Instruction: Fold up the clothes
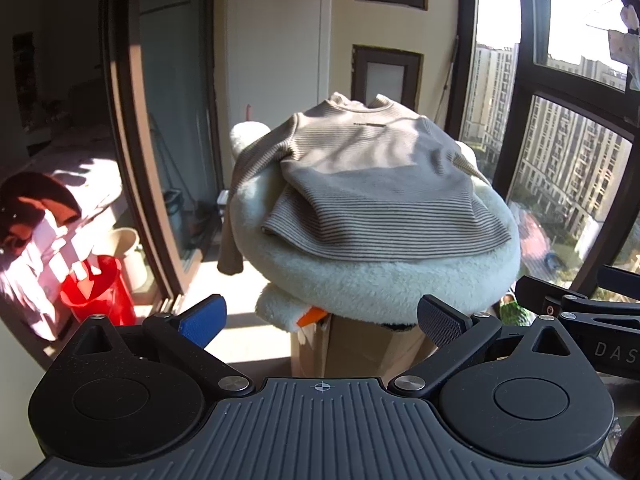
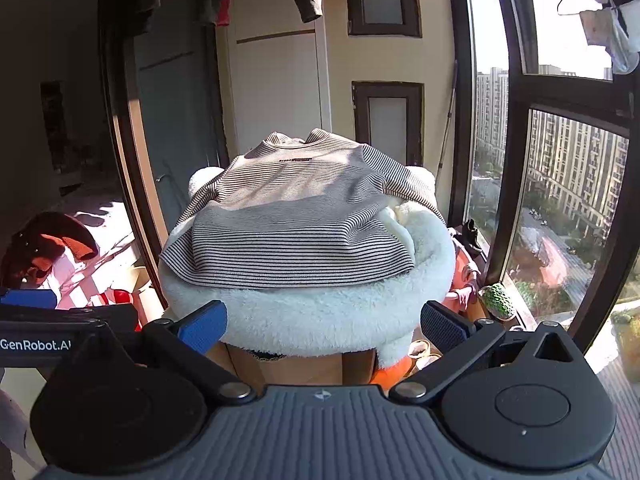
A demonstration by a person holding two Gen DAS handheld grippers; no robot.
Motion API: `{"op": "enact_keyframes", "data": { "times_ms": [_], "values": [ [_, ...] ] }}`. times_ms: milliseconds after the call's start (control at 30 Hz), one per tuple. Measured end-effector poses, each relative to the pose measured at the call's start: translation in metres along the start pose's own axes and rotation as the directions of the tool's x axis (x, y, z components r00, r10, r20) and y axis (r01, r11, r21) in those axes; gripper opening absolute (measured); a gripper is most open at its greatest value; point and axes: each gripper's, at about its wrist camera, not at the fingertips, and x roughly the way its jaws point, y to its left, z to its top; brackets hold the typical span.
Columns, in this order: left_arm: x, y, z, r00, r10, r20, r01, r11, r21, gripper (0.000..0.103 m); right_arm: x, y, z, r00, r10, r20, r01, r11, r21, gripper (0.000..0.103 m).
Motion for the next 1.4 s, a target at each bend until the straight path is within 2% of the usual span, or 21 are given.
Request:
{"op": "enact_keyframes", "data": {
  "times_ms": [433,567,733,967,1067,1167,1233,1267,1333,1367,1400],
  "values": [
    [0.064,0.023,0.033,0.999,-0.024,-0.034,0.025,1.0,0.007,0.103,0.065,0.009,0.02,0.999,-0.006,-0.038,0.007,0.999,0.033,0.103],
    [0.093,0.033,0.048,0.997,-0.066,-0.038,0.067,0.998,0.01,0.103,0.09,0.012,0.03,0.999,-0.014,-0.034,0.016,0.997,0.071,0.103],
    [0.127,0.053,0.068,0.987,-0.162,-0.02,0.161,0.987,-0.012,0.103,0.126,0.013,0.045,0.999,-0.038,-0.028,0.041,0.994,0.102,0.103],
    [0.179,0.069,0.094,0.949,-0.315,-0.008,0.314,0.948,-0.051,0.103,0.179,0.014,0.065,0.996,-0.076,-0.041,0.081,0.987,0.139,0.103],
    [0.198,0.07,0.101,0.92,-0.393,-0.001,0.391,0.916,-0.084,0.103,0.205,0.004,0.055,0.986,-0.057,-0.155,0.088,0.975,0.202,0.103],
    [0.221,0.07,0.103,0.887,-0.461,-0.039,0.453,0.882,-0.131,0.103,0.21,-0.001,0.047,0.989,-0.047,-0.142,0.083,0.962,0.26,0.103],
    [0.238,0.07,0.1,0.871,-0.485,-0.078,0.468,0.868,-0.168,0.103,0.215,-0.001,0.047,0.985,-0.052,-0.164,0.097,0.955,0.28,0.103],
    [0.245,0.07,0.097,0.866,-0.49,-0.097,0.469,0.865,-0.18,0.103,0.216,0.0,0.048,0.983,-0.055,-0.176,0.104,0.953,0.284,0.103],
    [0.256,0.068,0.091,0.876,-0.467,-0.122,0.445,0.879,-0.17,0.103,0.219,0.002,0.05,0.979,-0.062,-0.196,0.117,0.952,0.283,0.103],
    [0.262,0.067,0.087,0.887,-0.439,-0.144,0.416,0.895,-0.163,0.103,0.22,0.003,0.051,0.977,-0.066,-0.204,0.123,0.952,0.28,0.103],
    [0.268,0.07,0.082,0.883,-0.443,-0.155,0.413,0.89,-0.193,0.103,0.221,0.004,0.051,0.975,-0.07,-0.212,0.128,0.953,0.274,0.103]
  ]
}}
